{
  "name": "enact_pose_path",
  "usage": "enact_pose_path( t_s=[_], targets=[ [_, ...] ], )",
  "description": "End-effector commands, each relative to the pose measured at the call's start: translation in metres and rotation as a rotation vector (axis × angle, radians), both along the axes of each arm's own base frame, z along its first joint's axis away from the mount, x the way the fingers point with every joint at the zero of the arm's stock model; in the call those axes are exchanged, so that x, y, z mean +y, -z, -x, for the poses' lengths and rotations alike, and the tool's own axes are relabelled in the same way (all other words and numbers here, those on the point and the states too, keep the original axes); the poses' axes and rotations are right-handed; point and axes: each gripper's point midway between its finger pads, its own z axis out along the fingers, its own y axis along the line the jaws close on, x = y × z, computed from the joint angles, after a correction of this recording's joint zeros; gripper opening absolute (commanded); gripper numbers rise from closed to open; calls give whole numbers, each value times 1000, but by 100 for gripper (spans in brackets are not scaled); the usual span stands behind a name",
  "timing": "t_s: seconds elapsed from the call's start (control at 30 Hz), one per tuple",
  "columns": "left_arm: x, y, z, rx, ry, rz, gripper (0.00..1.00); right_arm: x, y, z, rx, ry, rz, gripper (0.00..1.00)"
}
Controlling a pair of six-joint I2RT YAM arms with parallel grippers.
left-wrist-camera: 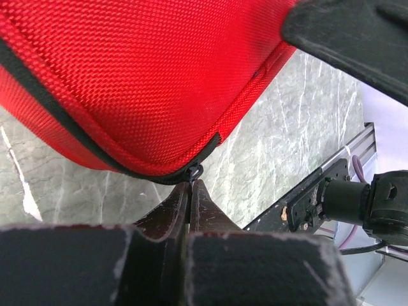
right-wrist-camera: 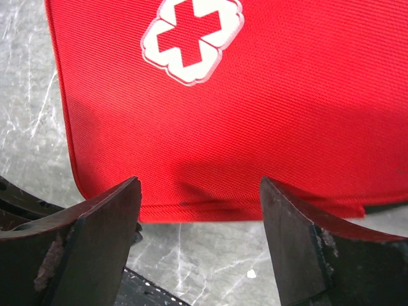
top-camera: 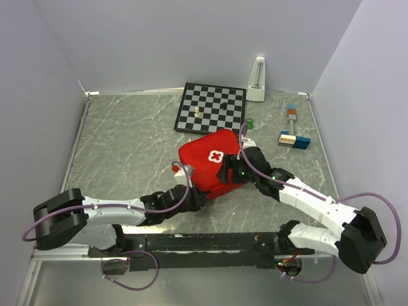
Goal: Organize the medicine kit
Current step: Zip the medicine box at the center of the board.
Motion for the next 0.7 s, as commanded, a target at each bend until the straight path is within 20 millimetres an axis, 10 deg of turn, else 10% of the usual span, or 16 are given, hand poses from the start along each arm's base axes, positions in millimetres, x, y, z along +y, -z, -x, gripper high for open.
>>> enact_pose_path(
  t_s=[0.0, 0.33, 0.67],
  targets=[
    [21, 0, -11, -25, -91, -36, 1, -13, -11, 3, -18, 52, 15, 83],
    [58, 21, 2, 15, -129, -87, 1, -24, -3, 13, 28, 110, 4, 87],
    [46, 24, 9, -6, -23, -123, 1, -74, 14, 22, 64, 325, 111, 87]
  ],
)
